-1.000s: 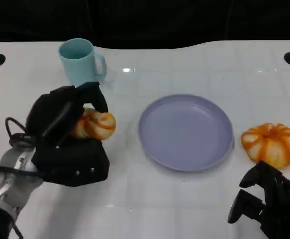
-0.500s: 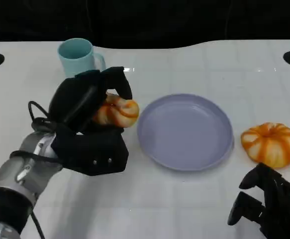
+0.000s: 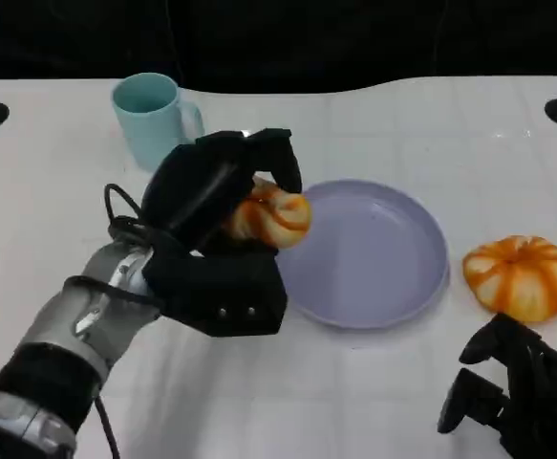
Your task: Grasp the bread from the table and place it into the plate.
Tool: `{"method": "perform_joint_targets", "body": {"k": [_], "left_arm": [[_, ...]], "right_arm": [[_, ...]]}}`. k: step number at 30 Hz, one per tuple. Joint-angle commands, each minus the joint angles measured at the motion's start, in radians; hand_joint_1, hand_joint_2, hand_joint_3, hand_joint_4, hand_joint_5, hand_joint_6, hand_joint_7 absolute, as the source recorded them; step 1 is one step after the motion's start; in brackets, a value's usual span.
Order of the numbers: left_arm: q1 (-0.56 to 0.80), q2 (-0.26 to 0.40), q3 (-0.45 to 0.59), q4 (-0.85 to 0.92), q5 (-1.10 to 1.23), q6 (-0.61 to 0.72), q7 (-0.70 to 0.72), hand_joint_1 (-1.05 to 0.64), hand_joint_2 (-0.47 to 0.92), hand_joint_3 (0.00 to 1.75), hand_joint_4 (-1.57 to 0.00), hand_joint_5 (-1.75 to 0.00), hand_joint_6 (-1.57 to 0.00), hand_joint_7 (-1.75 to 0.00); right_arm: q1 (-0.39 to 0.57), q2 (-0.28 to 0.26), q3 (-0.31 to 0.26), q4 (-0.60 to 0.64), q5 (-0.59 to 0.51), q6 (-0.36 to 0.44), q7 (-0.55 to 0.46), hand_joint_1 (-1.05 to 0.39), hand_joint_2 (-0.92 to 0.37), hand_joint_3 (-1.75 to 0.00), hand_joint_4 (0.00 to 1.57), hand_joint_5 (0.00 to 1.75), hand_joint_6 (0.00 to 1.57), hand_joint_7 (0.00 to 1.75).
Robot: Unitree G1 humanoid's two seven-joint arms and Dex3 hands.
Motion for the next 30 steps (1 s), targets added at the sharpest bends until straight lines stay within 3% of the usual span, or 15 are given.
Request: {"method": "perform_joint_targets", "body": {"k": [1,17,30], "left_arm": [[-0.05,-0.025,-0.017,0.052,0.011,-0.018,0.022,-0.1,0.4,1.23,-0.88,-1.75,-0.66,-1.75],[-0.171,-0.143,-0.057,0.228,0.029,-0.025,0.049,-0.14,0.47,1.25,-0.89,-1.75,-0.68,-1.75],[-0.267,-0.233,-0.114,0.393,0.066,0.025,0.101,-0.11,0.47,1.06,-0.87,-1.75,-0.63,-1.75]], "right_arm": [[0.002,-0.006,-0.007,-0.006,0.007,0.004,-0.01,-0.51,-0.92,-0.42,0.63,1.75,0.43,1.68],[0.005,-0.008,-0.005,-0.006,0.013,0.004,0.001,-0.51,-0.92,-0.42,0.64,1.75,0.43,1.68],[0.023,-0.003,0.013,-0.03,-0.004,0.0,-0.02,-0.5,-0.92,-0.42,0.63,1.75,0.41,1.68]]}}
